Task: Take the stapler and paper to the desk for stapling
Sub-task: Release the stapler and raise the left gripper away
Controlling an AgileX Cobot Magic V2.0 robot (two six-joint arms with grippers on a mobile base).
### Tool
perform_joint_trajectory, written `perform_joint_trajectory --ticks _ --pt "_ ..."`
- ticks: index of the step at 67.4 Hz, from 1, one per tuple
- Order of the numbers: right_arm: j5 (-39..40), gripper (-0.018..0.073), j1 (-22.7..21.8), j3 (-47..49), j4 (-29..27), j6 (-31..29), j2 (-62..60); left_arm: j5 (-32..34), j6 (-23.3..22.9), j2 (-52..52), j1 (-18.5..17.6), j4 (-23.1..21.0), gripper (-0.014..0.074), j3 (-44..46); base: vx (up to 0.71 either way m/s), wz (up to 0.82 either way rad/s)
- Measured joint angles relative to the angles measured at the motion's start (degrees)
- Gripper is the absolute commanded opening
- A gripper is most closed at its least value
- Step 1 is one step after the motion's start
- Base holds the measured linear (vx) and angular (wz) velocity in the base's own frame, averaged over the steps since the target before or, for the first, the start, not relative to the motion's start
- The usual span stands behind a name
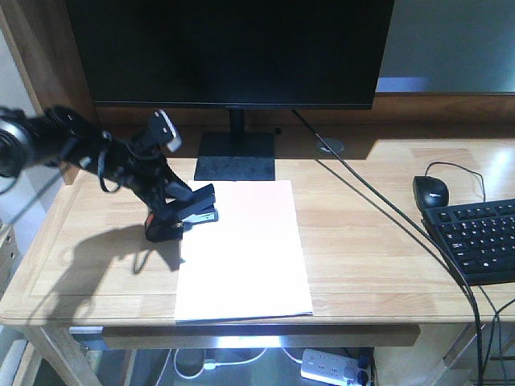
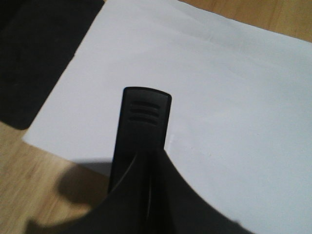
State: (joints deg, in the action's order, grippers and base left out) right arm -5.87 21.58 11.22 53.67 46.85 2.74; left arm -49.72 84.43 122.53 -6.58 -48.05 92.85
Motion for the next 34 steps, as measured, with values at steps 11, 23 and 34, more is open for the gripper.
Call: perform_joint_trajectory --ticks 11,23,34 --pt "0.00 0.0580 0.00 0.00 0.00 0.00 0.00 -1.07 -13.56 -8.31 0.88 7.47 -0.0006 0.00 0.00 0.00" --pt "0.00 0.0580 0.00 0.00 0.00 0.00 0.00 -1.49 -35.35 -17.07 3.77 14.35 -0.0006 0.00 0.00 0.00" --pt "0.00 0.0580 0.00 0.00 0.00 0.00 0.00 -2.28 -56.30 -23.30 7.50 19.84 -0.0006 0.00 0.00 0.00"
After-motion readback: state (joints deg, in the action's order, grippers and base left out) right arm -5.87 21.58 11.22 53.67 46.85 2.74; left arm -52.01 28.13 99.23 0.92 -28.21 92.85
